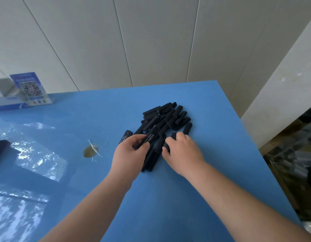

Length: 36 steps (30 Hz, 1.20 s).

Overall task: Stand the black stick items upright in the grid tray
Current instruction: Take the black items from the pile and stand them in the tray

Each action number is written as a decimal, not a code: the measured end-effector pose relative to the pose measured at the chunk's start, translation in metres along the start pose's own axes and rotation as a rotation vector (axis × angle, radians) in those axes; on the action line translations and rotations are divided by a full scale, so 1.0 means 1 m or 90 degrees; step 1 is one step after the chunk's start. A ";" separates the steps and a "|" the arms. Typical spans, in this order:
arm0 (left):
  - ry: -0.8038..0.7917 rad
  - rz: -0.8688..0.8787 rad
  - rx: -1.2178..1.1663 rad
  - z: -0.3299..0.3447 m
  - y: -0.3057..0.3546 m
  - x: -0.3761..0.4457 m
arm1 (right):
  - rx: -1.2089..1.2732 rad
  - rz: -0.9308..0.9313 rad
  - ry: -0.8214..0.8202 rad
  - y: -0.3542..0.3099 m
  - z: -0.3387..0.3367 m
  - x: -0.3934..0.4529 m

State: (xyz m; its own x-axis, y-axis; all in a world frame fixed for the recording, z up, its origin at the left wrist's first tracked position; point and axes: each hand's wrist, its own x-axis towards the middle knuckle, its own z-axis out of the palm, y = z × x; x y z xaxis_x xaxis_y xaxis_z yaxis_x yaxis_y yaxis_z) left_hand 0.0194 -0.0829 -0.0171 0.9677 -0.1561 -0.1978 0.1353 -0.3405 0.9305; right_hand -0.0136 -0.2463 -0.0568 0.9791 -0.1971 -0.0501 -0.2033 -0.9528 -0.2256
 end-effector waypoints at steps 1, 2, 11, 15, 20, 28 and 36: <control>-0.007 -0.009 -0.014 -0.001 0.000 -0.001 | 0.001 0.002 0.005 0.001 0.001 -0.001; -0.010 -0.021 -0.030 -0.001 -0.001 -0.002 | 0.001 0.005 0.005 0.002 0.001 -0.002; -0.029 -0.080 -0.082 0.002 -0.004 -0.009 | 0.161 0.099 0.010 0.028 -0.015 -0.015; -0.068 -0.071 -0.071 0.003 -0.002 -0.009 | 0.596 0.244 -0.035 0.040 -0.020 -0.025; -0.114 -0.060 -0.072 0.001 0.003 -0.011 | 0.856 0.260 -0.062 0.043 -0.021 -0.040; -0.023 -0.034 -0.090 -0.025 -0.007 -0.011 | 0.918 0.168 -0.104 0.014 -0.039 -0.039; 0.080 -0.007 -0.111 -0.097 -0.017 -0.024 | 0.901 0.032 -0.199 -0.055 -0.049 -0.010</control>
State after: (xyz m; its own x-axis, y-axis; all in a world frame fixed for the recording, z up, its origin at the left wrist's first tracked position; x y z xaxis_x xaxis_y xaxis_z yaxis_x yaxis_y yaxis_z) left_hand 0.0139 0.0165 0.0013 0.9835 -0.0322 -0.1778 0.1696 -0.1738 0.9701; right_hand -0.0119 -0.2037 0.0041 0.9679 0.0117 -0.2511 -0.2508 0.1124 -0.9615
